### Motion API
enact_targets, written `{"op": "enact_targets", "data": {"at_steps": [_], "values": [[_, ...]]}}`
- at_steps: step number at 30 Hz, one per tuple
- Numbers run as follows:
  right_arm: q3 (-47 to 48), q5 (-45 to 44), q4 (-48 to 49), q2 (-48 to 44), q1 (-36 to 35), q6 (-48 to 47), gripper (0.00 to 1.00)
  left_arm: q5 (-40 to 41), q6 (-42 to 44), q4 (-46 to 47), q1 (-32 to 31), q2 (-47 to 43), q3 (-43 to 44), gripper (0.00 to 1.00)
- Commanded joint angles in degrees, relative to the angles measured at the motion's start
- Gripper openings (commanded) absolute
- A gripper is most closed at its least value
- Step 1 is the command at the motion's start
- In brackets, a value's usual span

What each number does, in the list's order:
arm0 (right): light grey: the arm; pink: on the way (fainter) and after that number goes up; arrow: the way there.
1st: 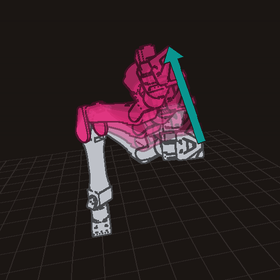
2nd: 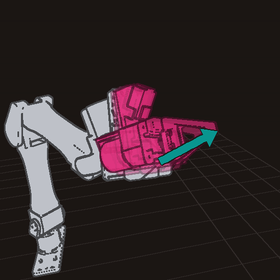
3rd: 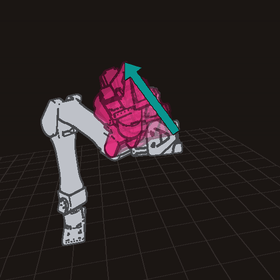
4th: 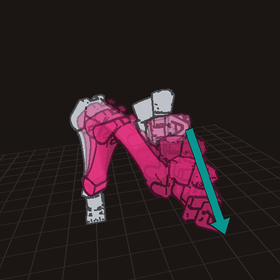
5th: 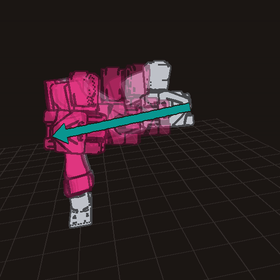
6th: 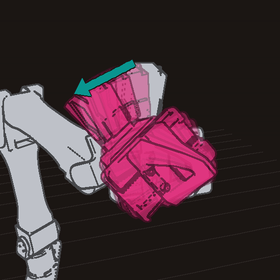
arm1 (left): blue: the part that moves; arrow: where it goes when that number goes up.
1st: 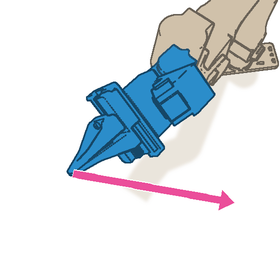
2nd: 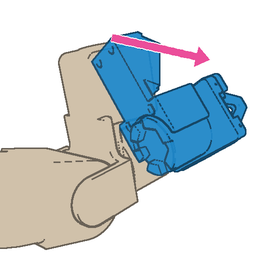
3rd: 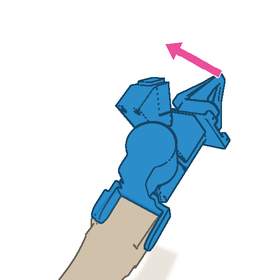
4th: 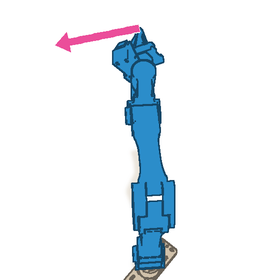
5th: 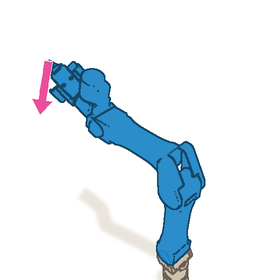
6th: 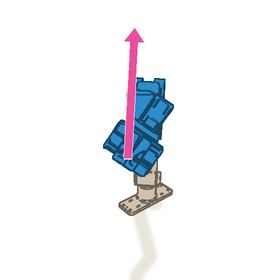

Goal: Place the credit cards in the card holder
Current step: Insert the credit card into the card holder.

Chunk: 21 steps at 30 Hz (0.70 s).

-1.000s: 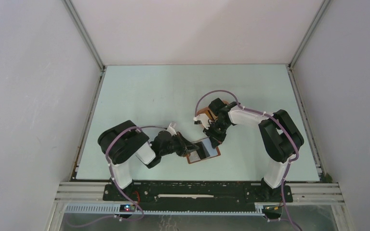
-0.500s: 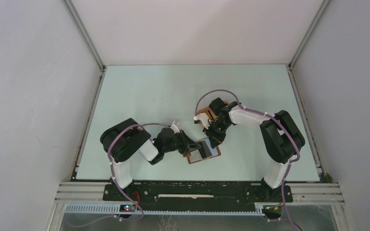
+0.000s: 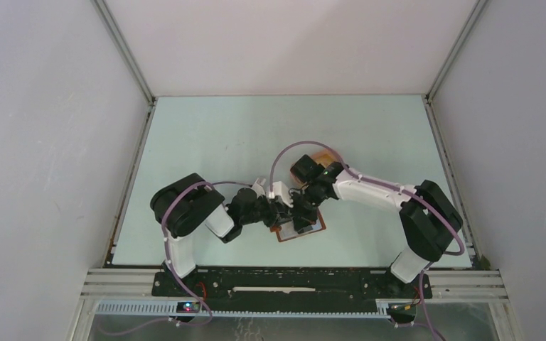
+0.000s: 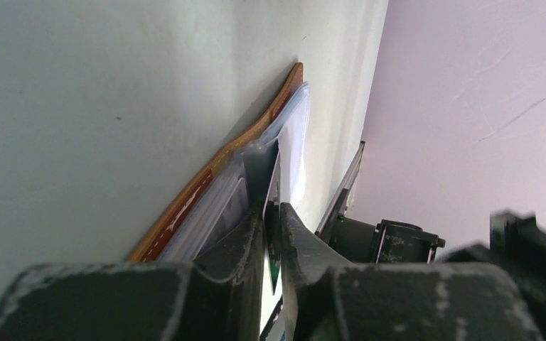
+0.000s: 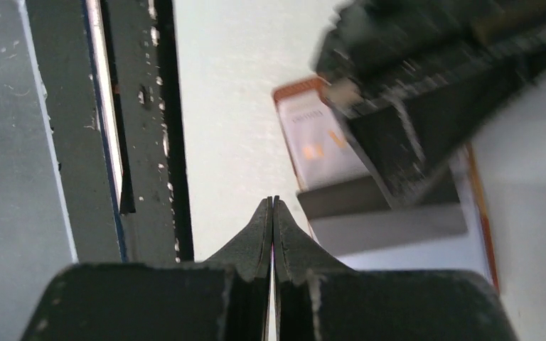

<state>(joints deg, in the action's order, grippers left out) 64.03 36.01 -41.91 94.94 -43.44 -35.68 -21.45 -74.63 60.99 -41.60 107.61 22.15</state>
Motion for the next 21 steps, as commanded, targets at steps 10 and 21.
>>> {"op": "enact_targets", "data": {"at_steps": [10,21], "values": [[-2.28,-17.74,13.24,0.24,-12.55,0.18,0.04,-1.28,0.2,3.3,1.04,2.86,-0.62,0.21],[-2.29,-24.02,12.82,3.82,-12.75,-0.79,0.04,-1.57,0.01,3.82,1.14,3.08,-0.73,0.23]]}}
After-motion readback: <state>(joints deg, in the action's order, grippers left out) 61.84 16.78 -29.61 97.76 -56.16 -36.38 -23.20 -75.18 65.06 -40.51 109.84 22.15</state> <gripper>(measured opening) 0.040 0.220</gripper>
